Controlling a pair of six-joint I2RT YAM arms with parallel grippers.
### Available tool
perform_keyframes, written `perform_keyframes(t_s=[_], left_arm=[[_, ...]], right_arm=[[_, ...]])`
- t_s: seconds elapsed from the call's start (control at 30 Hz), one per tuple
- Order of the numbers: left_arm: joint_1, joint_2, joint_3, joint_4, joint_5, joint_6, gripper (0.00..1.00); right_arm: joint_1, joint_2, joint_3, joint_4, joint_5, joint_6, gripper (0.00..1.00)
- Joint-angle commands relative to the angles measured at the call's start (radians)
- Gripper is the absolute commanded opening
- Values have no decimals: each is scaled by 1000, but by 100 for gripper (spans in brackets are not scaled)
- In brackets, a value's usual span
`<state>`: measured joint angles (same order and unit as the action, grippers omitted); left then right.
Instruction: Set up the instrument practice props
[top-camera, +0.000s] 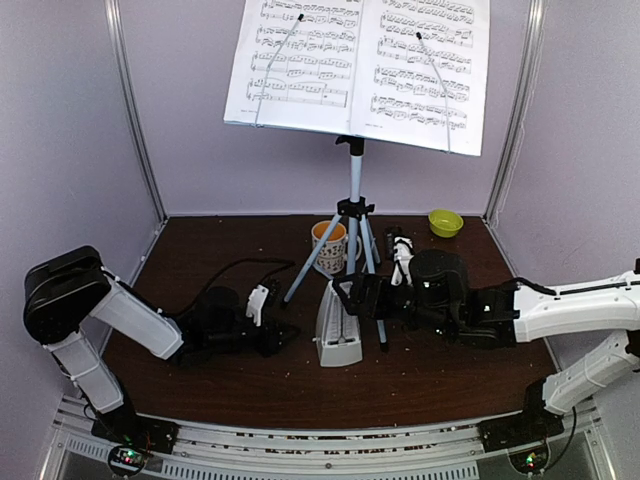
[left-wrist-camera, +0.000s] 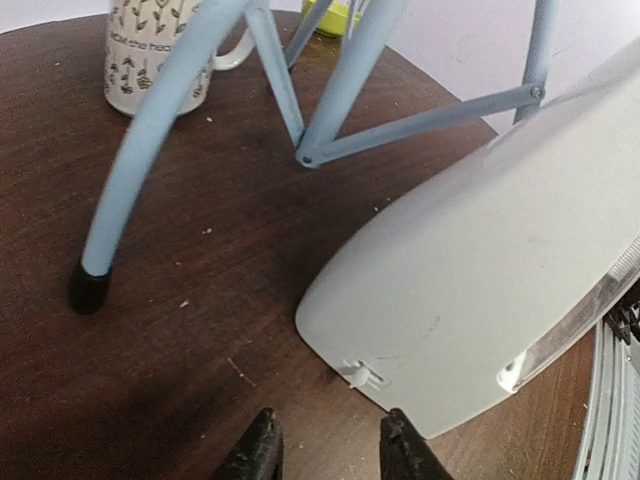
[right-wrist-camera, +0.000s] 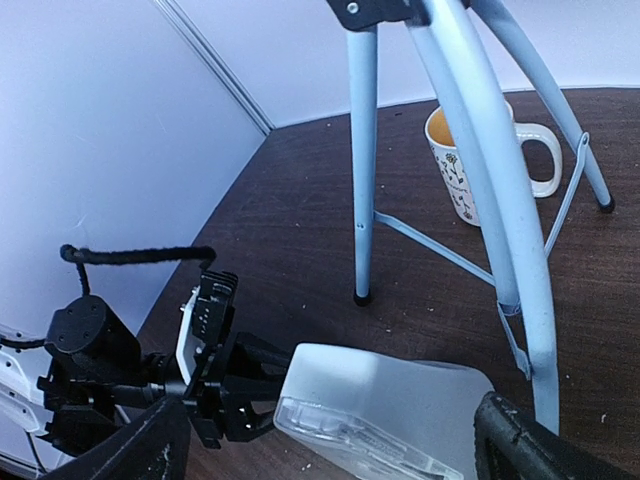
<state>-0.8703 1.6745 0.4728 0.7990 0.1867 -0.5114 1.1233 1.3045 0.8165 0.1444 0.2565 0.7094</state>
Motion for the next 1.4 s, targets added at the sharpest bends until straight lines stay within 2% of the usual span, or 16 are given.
perform_keyframes(t_s=[0.0, 0.17, 0.43, 0.7, 1.0, 1.13, 1.23, 1.37], left_arm=[[22, -64, -34, 126, -26, 7, 37], [24, -106, -40, 89, -95, 18, 47], [24, -180, -58, 49, -164, 39, 53], [24, -238, -75, -7, -182, 87, 62], [24, -269, -89, -25, -194, 108, 64], [23, -280, -92, -44, -185, 137, 64], [21, -278, -93, -57, -159, 164, 64], [10, -265, -132, 26, -132, 207, 63]], right_arm=[[66, 68, 93, -180, 183, 39, 100], [127, 172, 203, -311, 342, 121, 100], [166, 356, 377, -467, 510, 201, 99], [165, 439, 396, -419, 533, 177, 92], [153, 444, 379, -428, 559, 212, 71], [145, 412, 364, -415, 541, 182, 59], [142, 369, 333, -363, 516, 142, 48], [130, 290, 267, -247, 458, 74, 39]])
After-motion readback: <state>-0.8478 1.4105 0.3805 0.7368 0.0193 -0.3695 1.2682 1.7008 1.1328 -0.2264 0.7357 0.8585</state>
